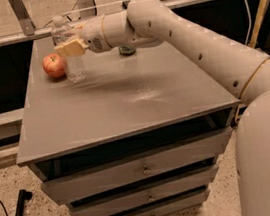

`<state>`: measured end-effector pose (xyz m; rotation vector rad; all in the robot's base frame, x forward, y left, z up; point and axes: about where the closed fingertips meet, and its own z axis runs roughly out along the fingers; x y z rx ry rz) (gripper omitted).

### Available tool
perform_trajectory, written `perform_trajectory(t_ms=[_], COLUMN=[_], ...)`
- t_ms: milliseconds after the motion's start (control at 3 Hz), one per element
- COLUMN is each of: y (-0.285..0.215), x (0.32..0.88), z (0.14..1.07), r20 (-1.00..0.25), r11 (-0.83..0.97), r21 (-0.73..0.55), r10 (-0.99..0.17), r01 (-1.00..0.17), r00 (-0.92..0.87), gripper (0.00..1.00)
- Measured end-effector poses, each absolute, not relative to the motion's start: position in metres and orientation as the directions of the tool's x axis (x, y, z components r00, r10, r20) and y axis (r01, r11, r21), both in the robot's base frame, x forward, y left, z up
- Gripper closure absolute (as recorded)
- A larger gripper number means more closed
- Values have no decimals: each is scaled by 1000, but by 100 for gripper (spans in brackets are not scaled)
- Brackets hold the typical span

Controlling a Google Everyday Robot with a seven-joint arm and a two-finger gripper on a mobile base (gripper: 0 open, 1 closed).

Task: Move water bottle near apple

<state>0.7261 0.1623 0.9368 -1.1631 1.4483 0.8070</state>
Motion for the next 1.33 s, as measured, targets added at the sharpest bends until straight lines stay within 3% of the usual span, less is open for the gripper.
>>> perform_trajectory(t_ms=[333, 667, 1333], y=[165, 168, 147], x=[725, 724, 715], z=[936, 936, 978], r20=[-972, -972, -984], r11=[293, 289, 282], r21=[-105, -104, -117], r10=[-233, -232, -165], r01=[-950, -952, -952], r00=[36, 35, 72], gripper=[13, 0, 0])
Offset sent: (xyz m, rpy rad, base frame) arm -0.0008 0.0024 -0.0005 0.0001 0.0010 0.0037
